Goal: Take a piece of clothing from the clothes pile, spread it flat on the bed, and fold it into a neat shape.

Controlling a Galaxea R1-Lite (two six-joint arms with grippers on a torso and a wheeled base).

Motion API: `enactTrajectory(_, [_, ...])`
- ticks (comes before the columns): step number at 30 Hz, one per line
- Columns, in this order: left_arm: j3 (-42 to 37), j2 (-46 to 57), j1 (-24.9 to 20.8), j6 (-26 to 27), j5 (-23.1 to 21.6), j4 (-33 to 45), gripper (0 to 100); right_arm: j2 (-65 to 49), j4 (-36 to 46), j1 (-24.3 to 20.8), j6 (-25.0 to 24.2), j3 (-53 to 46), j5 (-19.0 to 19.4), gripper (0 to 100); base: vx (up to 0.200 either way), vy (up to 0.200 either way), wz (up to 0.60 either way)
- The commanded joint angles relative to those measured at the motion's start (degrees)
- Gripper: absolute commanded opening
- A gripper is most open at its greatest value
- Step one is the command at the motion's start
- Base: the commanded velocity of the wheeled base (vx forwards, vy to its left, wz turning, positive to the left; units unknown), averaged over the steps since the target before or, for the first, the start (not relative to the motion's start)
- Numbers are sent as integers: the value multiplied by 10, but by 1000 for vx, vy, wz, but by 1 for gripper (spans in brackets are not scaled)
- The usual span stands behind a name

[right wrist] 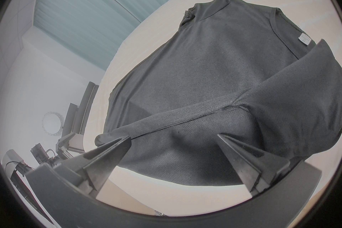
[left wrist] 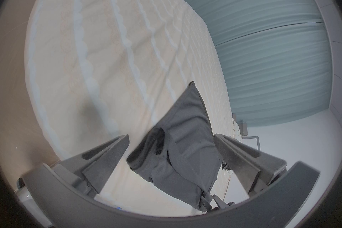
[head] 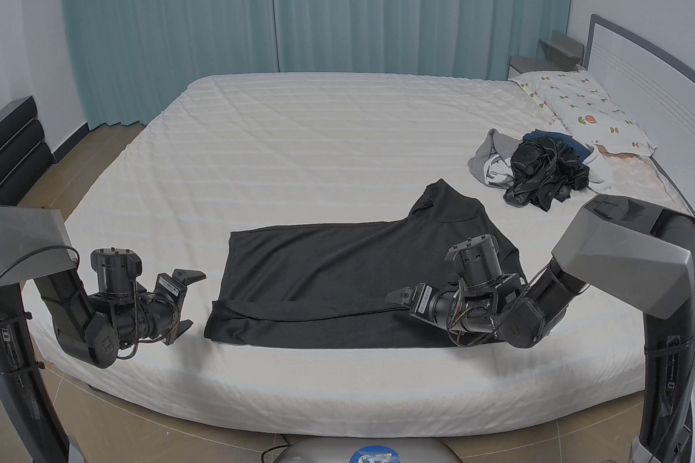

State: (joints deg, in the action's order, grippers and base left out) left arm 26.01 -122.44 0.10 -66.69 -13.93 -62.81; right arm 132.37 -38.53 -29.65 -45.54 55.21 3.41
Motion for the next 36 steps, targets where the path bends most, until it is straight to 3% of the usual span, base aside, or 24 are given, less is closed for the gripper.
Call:
enactTrajectory(1, [1, -2, 0, 1, 0, 0, 100, -44, -2, 18, -1, -33, 2, 100, 0, 200, 0])
enactTrajectory(9, [0, -3, -1, 8, 4, -2, 100, -108, -5, 70, -2, -107, 9, 100, 0, 25, 0])
enactTrajectory(15, [-2, 3, -3, 4, 6, -2, 100, -127, -62, 117, -2, -171, 24, 100, 0, 0, 0])
enactTrajectory(20, [-20, 14, -45, 4, 8, -2, 100, -152, -147, 178, -1, -252, 56, 100, 0, 0, 0])
enactTrajectory(28, [-28, 25, -79, 0, 7, -2, 100, -162, -198, 245, -1, -302, 100, 100, 0, 0, 0])
enactTrajectory(36, [-21, 26, -105, -9, 8, -2, 100, -149, -216, 269, -1, -314, 134, 100, 0, -100, 0])
